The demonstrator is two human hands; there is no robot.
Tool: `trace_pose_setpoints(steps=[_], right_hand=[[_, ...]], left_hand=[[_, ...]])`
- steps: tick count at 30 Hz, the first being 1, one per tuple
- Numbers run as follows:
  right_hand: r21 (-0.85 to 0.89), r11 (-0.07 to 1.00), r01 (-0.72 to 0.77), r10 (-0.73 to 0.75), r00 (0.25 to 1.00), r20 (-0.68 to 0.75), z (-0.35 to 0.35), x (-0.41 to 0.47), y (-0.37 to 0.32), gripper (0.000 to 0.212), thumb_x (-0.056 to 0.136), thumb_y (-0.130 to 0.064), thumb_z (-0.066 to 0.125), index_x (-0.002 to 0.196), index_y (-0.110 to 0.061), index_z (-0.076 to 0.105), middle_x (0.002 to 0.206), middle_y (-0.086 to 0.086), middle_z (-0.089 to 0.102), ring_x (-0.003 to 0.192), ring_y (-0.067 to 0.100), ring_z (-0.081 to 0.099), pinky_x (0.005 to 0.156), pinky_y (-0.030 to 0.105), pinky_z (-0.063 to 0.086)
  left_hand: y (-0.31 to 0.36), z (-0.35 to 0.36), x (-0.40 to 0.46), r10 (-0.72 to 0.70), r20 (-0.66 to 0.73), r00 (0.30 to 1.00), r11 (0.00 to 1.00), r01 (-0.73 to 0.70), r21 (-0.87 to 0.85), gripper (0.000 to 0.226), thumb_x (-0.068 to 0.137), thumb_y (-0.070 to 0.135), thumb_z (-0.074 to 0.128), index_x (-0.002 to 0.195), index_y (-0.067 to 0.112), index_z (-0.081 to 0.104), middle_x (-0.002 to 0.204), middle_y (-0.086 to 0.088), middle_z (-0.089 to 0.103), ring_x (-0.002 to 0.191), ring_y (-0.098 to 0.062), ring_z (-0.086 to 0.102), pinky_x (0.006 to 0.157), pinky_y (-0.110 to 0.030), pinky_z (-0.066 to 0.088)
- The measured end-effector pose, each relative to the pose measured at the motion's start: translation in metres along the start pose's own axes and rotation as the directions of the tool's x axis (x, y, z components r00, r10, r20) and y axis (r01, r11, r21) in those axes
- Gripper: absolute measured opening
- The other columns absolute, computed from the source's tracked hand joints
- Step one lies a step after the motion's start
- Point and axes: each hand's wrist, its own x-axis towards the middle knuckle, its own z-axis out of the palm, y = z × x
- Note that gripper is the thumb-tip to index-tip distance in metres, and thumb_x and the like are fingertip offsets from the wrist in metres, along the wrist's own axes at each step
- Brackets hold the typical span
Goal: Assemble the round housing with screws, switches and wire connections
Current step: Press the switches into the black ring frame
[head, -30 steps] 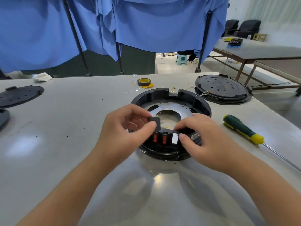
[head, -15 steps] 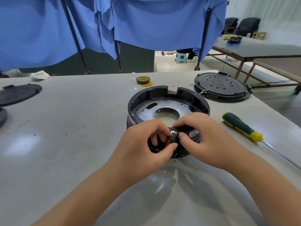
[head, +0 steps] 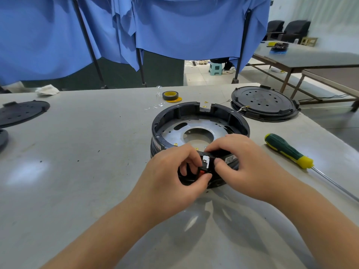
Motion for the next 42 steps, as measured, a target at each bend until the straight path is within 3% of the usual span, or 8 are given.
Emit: trace_pose_setpoints(steps=[5,9,15,33,37,42], right_hand=[[-0.013,1.000,0.004,-0.004,1.000,0.008,0.001,0.000,0.000,0.025,0.076,-0.022,0.050,0.093,-0.024,0.068,0.081,-0.013,0.065,0.083,0.008,0.057,0.086,0.024,0.040],[-0.019,1.000,-0.001,0.001,1.000,0.006,0.001,0.000,0.001,0.026,0.076,-0.022,0.049,0.094,-0.025,0.067,0.082,-0.014,0.064,0.084,0.007,0.055,0.089,0.017,0.035],[-0.012,1.000,0.016,-0.015,0.999,0.036,-0.001,-0.001,0.001,0.029,0.077,-0.038,0.046,0.097,-0.029,0.065,0.085,-0.017,0.063,0.088,0.005,0.054,0.091,0.016,0.033],[-0.006,1.000,0.022,-0.022,0.999,0.030,-0.001,-0.002,0.001,0.032,0.077,-0.050,0.046,0.097,-0.033,0.064,0.085,-0.019,0.062,0.090,0.003,0.053,0.090,0.017,0.034],[-0.004,1.000,0.015,-0.015,1.000,0.023,0.000,-0.002,0.003,0.032,0.078,-0.051,0.045,0.098,-0.034,0.064,0.086,-0.021,0.062,0.091,0.001,0.053,0.092,0.015,0.034],[0.002,1.000,-0.021,0.021,1.000,0.021,0.003,-0.001,0.007,0.033,0.080,-0.049,0.047,0.106,-0.037,0.063,0.091,-0.023,0.060,0.097,0.000,0.051,0.093,0.018,0.036]], left_hand=[[-0.001,0.002,0.000,-0.023,-0.037,0.999,1.000,0.024,0.018,0.016,0.071,0.032,0.074,0.077,0.025,0.060,0.068,0.013,0.059,0.064,-0.010,0.053,0.060,-0.019,0.041],[-0.001,0.006,-0.002,-0.034,-0.062,0.998,0.998,0.037,0.045,0.019,0.071,0.037,0.075,0.077,0.024,0.063,0.068,0.014,0.060,0.065,-0.010,0.052,0.061,-0.022,0.042],[0.002,0.008,-0.002,-0.002,-0.093,0.996,0.997,0.009,0.075,0.025,0.071,0.045,0.074,0.075,0.022,0.066,0.066,0.015,0.062,0.061,-0.009,0.051,0.063,-0.024,0.044],[-0.002,0.008,-0.001,0.021,-0.133,0.991,0.994,-0.006,0.110,0.019,0.072,0.037,0.073,0.077,0.019,0.072,0.064,0.015,0.062,0.058,-0.008,0.053,0.059,-0.025,0.045],[-0.004,0.007,0.000,0.085,-0.110,0.990,0.986,-0.068,0.152,0.024,0.078,0.041,0.063,0.078,0.020,0.074,0.066,0.013,0.066,0.059,-0.006,0.054,0.061,-0.028,0.046],[-0.013,0.004,0.003,0.226,-0.096,0.969,0.944,-0.194,0.266,0.013,0.081,0.027,0.071,0.085,0.016,0.075,0.080,0.008,0.067,0.073,-0.010,0.055,0.066,-0.031,0.048]])
